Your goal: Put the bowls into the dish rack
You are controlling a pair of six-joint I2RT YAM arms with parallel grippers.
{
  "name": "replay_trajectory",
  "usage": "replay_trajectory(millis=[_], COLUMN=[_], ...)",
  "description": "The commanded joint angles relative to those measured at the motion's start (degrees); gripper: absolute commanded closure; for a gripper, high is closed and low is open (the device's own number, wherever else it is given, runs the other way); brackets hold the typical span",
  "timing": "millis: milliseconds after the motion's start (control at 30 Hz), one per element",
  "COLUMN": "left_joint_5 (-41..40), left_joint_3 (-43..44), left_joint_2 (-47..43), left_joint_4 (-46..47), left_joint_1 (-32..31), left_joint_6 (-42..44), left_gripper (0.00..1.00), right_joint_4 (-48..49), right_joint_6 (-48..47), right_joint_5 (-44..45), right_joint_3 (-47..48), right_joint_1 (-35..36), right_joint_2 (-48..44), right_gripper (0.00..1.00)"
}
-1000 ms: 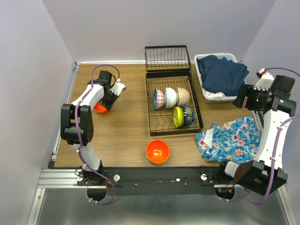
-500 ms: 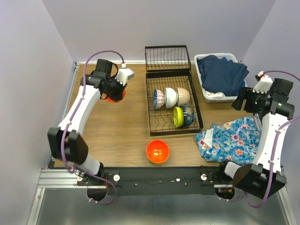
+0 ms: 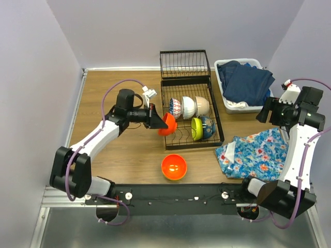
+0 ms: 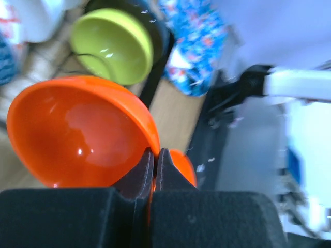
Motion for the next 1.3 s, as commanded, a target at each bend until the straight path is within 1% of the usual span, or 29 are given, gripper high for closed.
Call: replay_trajectory(millis=[0,33,100,133,200,233,267,300,367,433,600,767,967,1133,1267], left_joint_5=[11.5,11.58,11.15,10.36,8.34,7.37,4.23,2.63,0.78,-2.12,-5.72,-8.8,-10.91,-11.71,-12.76], left_joint_3=[-6.34,-7.57,-8.9,-10.21,-11.8,-13.63,-14.61,-15.49,-16.98,-17.69,-18.31,-19.97,-19.8,-18.4,-17.17], left_joint_2=[1.41,2.89,4.92,6.84,9.31,10.89,14.21,15.2,14.43,14.51,16.35,21.7,25.49,28.83,33.21], left_joint_4=[46.18,54.75,63.67,71.2,80.02,91.37,96.97,100.85,97.74,97.03,96.59,98.86,101.42,102.91,105.37], left_joint_1=[-2.2,-2.64,-3.17,-3.26,-3.44,-3.44,-3.52,-3.52,-3.79,-3.87,-6.07,-6.42,-6.51,-6.6,-6.95], left_joint_6=[-31.52,-36.68,-43.56,-49.07,-55.42,-59.72,-67.16,-68.71,-65.06,-65.56,-67.41,-69.42,-70.57,-71.54,-73.12], left_gripper=[0.98,0.98,0.99,1.0,1.0,1.0,1.0,1.0,1.0,1.0,1.0,1.0,1.0,1.0,1.0], right_joint_4=[-2.99,-3.34,-4.66,-5.19,-5.89,-6.33,-7.2,-7.47,-8.0,-8.0,-7.39,-7.74,-7.92,-7.83,-7.74], right_joint_6=[0.26,0.17,0.17,0.09,-0.71,-0.79,-1.23,-1.32,-1.76,-1.94,-1.85,-1.76,-1.58,-1.41,-1.5], right_joint_5=[3.69,4.39,5.01,5.36,6.06,6.76,7.12,7.47,8.26,8.96,10.11,11.69,12.74,13.27,13.54], right_joint_3=[1.98,1.45,1.01,0.75,1.01,1.18,1.71,1.89,1.8,1.36,0.13,-0.22,-0.92,-1.71,-2.59], right_joint_1=[-0.02,-0.02,-0.02,-0.02,-0.02,-0.02,-0.02,-0.02,-0.02,-0.02,-0.02,-0.02,-0.02,-0.02,-0.02], right_joint_2=[0.22,0.31,0.4,0.57,0.75,1.01,1.71,1.89,2.07,1.98,1.63,1.1,0.49,0.31,0.05], right_gripper=[0.2,0.2,0.2,0.2,0.2,0.2,0.2,0.2,0.2,0.2,0.2,0.21,0.2,0.2,0.2])
